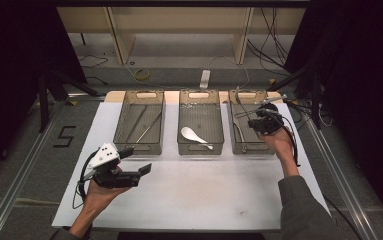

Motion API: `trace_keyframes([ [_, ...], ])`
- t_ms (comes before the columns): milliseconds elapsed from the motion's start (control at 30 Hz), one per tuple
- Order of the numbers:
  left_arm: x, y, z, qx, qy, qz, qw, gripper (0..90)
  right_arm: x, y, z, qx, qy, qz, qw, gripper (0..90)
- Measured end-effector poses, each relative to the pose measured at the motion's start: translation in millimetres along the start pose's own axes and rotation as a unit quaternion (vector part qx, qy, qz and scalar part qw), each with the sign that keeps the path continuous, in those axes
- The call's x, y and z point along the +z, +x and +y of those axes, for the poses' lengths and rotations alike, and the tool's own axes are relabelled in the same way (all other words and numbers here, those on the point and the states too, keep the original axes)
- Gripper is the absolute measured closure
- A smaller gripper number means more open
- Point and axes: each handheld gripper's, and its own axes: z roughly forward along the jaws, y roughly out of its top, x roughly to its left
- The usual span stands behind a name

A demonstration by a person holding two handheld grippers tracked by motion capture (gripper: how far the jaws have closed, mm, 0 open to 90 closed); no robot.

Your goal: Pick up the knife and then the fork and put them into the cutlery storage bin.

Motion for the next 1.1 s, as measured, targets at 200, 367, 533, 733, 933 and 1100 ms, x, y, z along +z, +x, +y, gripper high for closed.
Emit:
trace_keyframes([
  [200, 0.2, -0.3, 0.1, 0.001, 0.0, 0.001, 1.0, 14.3, 5.0, -3.1, -0.7, 0.016, 0.009, -0.007, 0.9998, 87.3],
  [367, 0.1, -0.3, 0.1, 0.001, 0.0, 0.001, 1.0, 14.3, 9.6, -3.6, -1.4, 0.024, 0.016, -0.01, 0.9995, 87.3],
  [533, 0.4, -0.5, 0.0, 0.002, 0.002, 0.0, 1.0, 14.3, 13.1, -3.1, -1.7, 0.028, 0.021, -0.009, 0.9993, 87.2],
  [733, 0.9, -0.7, -0.2, 0.002, 0.003, 0.0, 1.0, 14.3, 17.1, -3.8, -3.0, 0.037, 0.028, -0.009, 0.9989, 87.1],
  [933, 0.9, -0.9, -0.2, 0.002, 0.003, 0.0, 1.0, 14.2, 22.0, -3.6, -6.6, 0.041, 0.036, -0.009, 0.9985, 86.9],
  [1100, 1.6, -1.3, -0.4, 0.003, 0.006, -0.001, 1.0, 14.1, 26.6, -5.4, -10.8, 0.049, 0.043, -0.008, 0.9979, 86.5],
])
